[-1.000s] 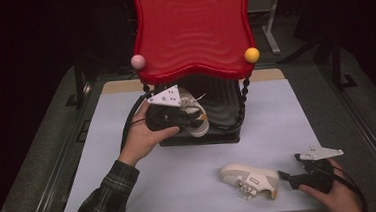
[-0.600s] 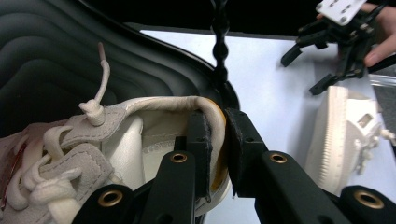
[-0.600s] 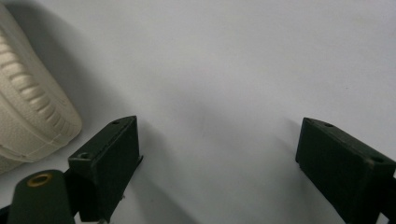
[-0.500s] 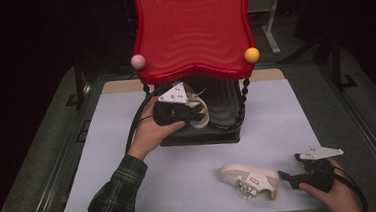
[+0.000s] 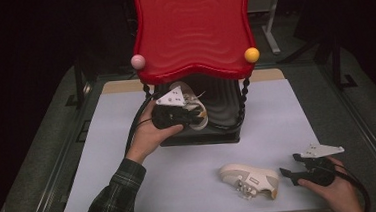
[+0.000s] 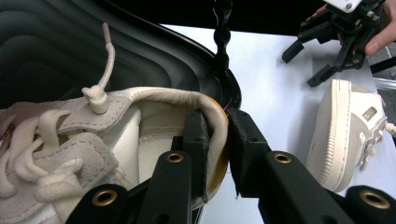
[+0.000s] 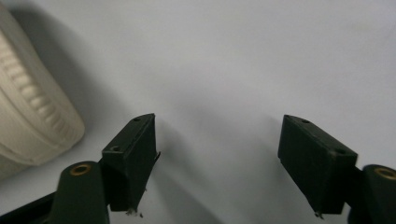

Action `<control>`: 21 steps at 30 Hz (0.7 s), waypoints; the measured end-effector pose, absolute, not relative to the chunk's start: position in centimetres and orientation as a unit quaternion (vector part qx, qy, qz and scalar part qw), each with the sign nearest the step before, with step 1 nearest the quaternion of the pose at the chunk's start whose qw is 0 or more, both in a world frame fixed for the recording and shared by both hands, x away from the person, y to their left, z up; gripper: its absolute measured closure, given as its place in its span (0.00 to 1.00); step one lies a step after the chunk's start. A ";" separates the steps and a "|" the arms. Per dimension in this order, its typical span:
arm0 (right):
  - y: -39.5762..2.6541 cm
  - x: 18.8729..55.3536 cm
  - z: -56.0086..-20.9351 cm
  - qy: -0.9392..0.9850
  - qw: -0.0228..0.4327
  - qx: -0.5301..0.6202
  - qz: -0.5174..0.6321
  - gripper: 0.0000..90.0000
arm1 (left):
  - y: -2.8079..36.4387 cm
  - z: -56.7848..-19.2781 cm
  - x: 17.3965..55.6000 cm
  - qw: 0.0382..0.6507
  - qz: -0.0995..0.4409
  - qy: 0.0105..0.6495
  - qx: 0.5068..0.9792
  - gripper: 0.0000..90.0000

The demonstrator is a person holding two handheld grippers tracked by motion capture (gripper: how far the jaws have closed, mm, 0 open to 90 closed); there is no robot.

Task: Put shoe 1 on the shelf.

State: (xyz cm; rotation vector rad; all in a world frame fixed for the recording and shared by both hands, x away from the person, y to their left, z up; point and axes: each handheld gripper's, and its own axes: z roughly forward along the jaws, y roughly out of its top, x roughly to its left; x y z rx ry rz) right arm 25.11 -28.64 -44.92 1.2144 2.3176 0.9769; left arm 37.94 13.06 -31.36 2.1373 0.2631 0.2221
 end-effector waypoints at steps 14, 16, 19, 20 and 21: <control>-24.9 27.5 -38.7 0.799 0.163 0.371 0.445 0.84 | 15.5 -30.1 36.0 0.499 0.084 0.154 0.849 0.82; -24.1 28.1 -38.3 0.799 0.160 0.361 0.452 0.89 | 15.8 -30.5 35.8 0.498 0.084 0.157 0.849 0.83; -22.9 28.9 -37.6 0.801 0.157 0.349 0.461 0.95 | 16.2 -31.1 35.4 0.492 0.083 0.164 0.851 0.88; -22.5 29.2 -37.4 0.802 0.156 0.345 0.462 0.96 | 16.4 -31.4 35.3 0.491 0.080 0.166 0.851 0.92; -22.0 29.5 -37.2 0.803 0.155 0.340 0.464 0.98 | 16.5 -31.7 35.1 0.492 0.076 0.168 0.851 0.97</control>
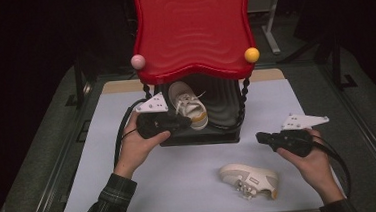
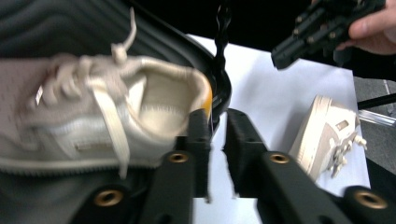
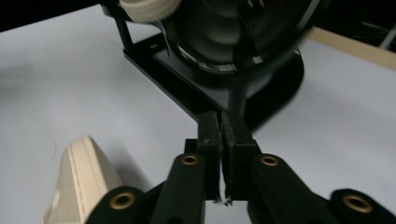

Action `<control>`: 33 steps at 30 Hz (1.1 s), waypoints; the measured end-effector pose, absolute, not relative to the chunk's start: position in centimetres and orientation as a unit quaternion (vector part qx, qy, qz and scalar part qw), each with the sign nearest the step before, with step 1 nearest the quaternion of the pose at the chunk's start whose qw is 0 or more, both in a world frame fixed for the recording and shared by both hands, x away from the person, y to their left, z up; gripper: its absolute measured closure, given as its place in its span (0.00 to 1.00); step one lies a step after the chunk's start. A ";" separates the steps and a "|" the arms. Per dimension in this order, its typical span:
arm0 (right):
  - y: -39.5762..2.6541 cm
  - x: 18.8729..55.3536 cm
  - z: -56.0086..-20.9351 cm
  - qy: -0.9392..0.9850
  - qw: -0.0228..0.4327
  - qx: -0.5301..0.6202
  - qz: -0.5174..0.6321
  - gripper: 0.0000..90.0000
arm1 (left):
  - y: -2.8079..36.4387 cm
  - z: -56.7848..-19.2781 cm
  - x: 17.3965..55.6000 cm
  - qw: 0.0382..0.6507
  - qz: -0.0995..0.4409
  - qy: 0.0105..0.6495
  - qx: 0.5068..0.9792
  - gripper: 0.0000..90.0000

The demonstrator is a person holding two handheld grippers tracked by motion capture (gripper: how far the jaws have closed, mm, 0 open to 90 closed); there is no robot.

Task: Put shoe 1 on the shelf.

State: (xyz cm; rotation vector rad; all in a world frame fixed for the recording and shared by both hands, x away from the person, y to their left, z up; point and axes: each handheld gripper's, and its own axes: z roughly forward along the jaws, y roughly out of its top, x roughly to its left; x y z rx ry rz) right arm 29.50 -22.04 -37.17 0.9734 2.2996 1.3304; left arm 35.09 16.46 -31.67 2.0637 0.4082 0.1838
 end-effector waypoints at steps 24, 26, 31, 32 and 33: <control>-12.4 35.4 -34.8 0.825 0.146 0.266 0.476 1.00 | 16.9 -34.1 35.8 0.460 0.138 0.262 0.837 1.00; -12.1 35.7 -34.8 0.826 0.146 0.266 0.476 1.00 | 16.9 -34.0 35.9 0.464 0.140 0.264 0.834 1.00; -11.4 36.3 -34.9 0.823 0.141 0.263 0.483 1.00 | 16.7 -33.9 36.0 0.471 0.150 0.267 0.828 1.00; -11.3 36.3 -35.0 0.823 0.137 0.263 0.485 1.00 | 16.7 -33.9 36.0 0.471 0.151 0.267 0.827 1.00; -11.1 36.3 -35.1 0.824 0.135 0.259 0.486 1.00 | 16.6 -33.9 35.9 0.472 0.154 0.267 0.826 1.00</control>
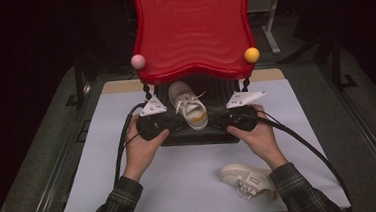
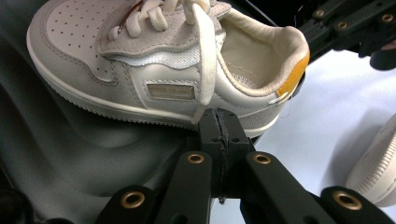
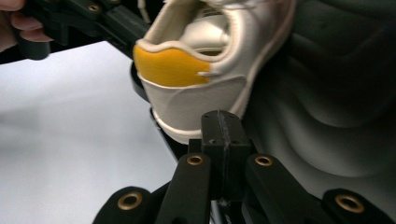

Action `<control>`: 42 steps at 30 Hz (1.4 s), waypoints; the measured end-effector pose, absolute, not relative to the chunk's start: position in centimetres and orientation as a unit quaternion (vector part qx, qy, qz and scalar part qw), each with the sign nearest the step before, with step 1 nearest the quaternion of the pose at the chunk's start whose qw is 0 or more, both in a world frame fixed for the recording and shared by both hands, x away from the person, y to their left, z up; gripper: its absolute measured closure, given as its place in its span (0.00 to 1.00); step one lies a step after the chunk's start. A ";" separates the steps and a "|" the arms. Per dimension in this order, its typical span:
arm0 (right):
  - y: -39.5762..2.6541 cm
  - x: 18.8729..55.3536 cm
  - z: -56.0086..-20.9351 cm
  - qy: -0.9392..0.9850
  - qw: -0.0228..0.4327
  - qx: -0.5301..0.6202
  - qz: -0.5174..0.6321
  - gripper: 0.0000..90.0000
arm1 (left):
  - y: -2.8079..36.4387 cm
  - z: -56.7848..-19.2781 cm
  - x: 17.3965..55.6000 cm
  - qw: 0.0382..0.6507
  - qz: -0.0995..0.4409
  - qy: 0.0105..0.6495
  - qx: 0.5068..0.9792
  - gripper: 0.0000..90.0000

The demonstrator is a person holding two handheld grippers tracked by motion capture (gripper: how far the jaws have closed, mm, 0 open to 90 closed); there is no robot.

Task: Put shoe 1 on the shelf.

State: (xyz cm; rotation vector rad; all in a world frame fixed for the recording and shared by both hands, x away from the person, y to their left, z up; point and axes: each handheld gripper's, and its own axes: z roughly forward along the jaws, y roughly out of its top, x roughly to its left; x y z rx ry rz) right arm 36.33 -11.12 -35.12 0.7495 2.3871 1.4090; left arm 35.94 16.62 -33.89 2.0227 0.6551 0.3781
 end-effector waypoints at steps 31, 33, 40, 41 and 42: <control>-7.4 35.7 -35.3 0.831 0.104 0.214 0.503 1.00 | 17.9 -32.9 33.8 0.475 0.179 0.279 0.815 1.00; -7.2 35.7 -35.2 0.829 0.102 0.214 0.507 1.00 | 17.5 -33.0 33.4 0.476 0.168 0.270 0.820 1.00; -6.8 35.7 -35.1 0.831 0.105 0.211 0.503 1.00 | 16.9 -33.4 34.0 0.473 0.161 0.265 0.824 1.00; -6.7 35.8 -35.0 0.832 0.111 0.209 0.501 1.00 | 16.8 -33.3 34.0 0.473 0.164 0.266 0.824 1.00; -6.6 35.8 -34.9 0.832 0.111 0.210 0.501 1.00 | 16.9 -33.2 34.1 0.472 0.167 0.266 0.824 1.00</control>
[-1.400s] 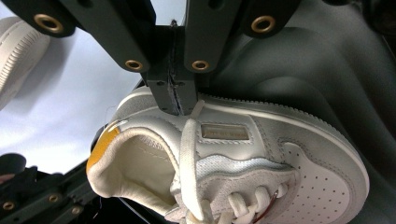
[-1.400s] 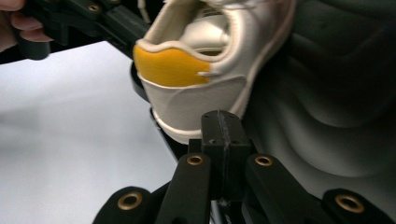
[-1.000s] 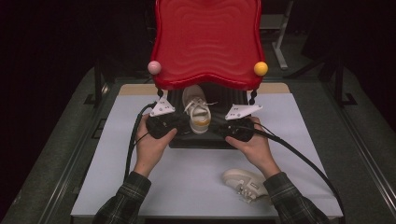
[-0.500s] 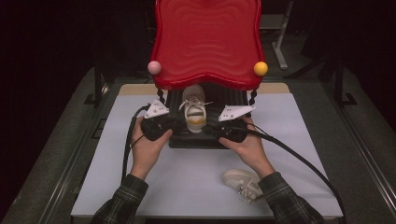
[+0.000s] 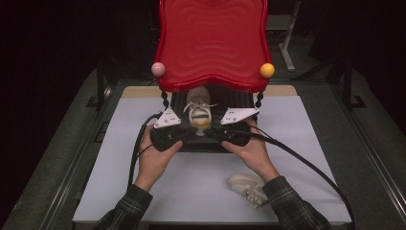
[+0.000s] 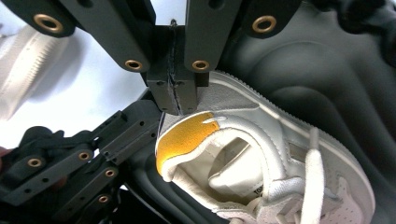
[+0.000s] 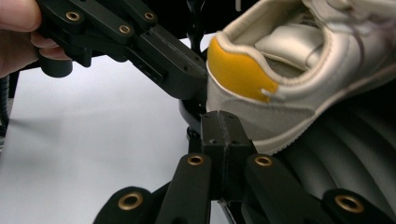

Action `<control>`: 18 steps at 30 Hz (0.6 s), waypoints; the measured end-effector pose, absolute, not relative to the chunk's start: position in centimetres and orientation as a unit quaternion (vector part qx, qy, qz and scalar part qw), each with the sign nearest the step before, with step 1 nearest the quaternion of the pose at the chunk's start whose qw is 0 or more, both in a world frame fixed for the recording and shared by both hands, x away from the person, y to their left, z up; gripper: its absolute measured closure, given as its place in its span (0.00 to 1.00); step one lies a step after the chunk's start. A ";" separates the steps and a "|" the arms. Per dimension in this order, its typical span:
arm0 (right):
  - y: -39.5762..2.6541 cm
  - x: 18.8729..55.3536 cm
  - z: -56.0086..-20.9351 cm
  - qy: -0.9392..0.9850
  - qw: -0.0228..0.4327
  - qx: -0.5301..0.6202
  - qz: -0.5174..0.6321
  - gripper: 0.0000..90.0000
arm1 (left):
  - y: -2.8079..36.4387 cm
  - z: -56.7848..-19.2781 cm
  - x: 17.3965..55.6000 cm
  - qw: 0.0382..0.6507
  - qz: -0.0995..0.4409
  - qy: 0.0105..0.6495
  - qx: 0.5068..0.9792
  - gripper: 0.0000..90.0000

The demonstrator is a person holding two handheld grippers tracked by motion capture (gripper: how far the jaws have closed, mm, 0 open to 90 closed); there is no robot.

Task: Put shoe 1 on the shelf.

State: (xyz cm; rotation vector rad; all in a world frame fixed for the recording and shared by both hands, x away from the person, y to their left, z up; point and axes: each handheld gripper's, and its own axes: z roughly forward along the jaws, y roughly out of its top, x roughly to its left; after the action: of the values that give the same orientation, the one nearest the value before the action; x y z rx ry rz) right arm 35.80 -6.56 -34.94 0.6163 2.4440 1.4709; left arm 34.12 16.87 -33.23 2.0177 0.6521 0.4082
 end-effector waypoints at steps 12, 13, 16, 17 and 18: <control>-5.4 37.3 -34.5 0.826 0.129 0.219 0.502 1.00 | 17.8 -33.1 35.8 0.481 0.179 0.284 0.810 1.00; -5.4 37.4 -34.5 0.826 0.129 0.221 0.502 1.00 | 17.7 -33.1 35.8 0.482 0.178 0.286 0.809 1.00; -5.2 37.6 -34.7 0.827 0.131 0.224 0.499 1.00 | 17.7 -33.3 36.1 0.478 0.179 0.286 0.811 1.00; -5.2 37.7 -34.7 0.828 0.130 0.223 0.498 1.00 | 17.7 -33.3 36.1 0.476 0.179 0.287 0.812 1.00; -5.2 37.7 -34.8 0.828 0.131 0.224 0.497 1.00 | 17.7 -33.4 36.2 0.476 0.179 0.289 0.811 1.00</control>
State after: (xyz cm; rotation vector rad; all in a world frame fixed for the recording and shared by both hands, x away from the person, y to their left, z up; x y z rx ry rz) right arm 37.74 -5.16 -34.79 0.6496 2.4052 1.4443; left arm 36.19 17.73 -33.41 1.9823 0.7056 0.4368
